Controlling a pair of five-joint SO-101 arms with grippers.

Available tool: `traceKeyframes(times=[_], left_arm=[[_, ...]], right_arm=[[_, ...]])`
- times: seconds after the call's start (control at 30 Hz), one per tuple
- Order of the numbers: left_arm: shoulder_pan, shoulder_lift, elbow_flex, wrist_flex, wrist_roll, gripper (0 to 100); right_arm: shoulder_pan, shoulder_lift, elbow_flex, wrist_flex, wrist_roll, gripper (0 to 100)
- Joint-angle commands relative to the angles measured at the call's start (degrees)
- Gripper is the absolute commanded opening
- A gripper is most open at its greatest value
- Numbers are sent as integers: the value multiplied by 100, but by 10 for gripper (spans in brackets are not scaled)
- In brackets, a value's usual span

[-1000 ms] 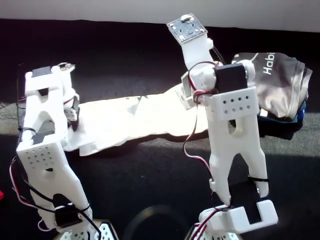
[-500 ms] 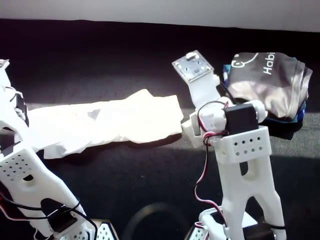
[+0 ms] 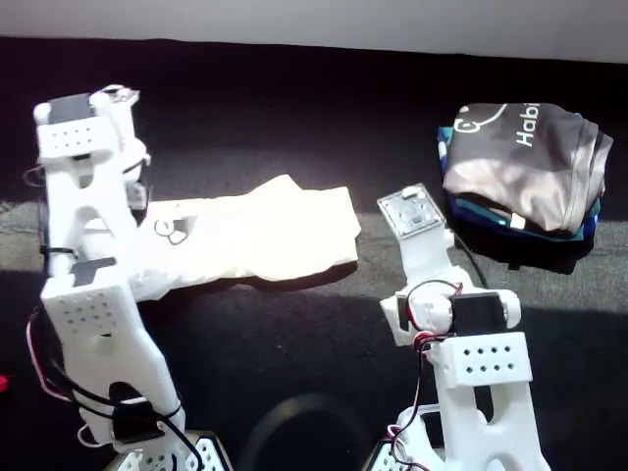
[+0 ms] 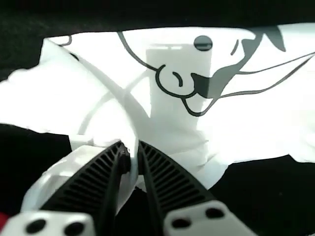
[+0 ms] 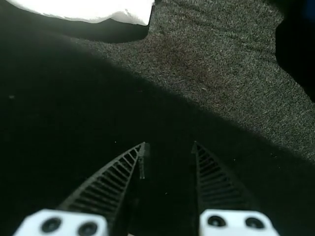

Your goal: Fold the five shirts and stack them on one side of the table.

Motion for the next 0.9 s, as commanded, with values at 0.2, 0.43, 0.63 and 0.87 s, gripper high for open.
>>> traceKeyframes(times=[0.2, 0.43, 0.63, 0.87], left_arm=[[3547, -1525, -13, -396, 949, 9], [4286, -840, -40, -1565, 1011, 10], [4602, -347, -497, -1662, 1002, 114], [4611, -101, -1226, -1521, 1002, 195]], right_arm=[[796, -840, 743, -198, 70, 139], [1393, -1763, 945, 207, 782, 139], [1701, -1991, 1490, 154, 1196, 139], [1719, -2000, 2026, -435, 1178, 139]])
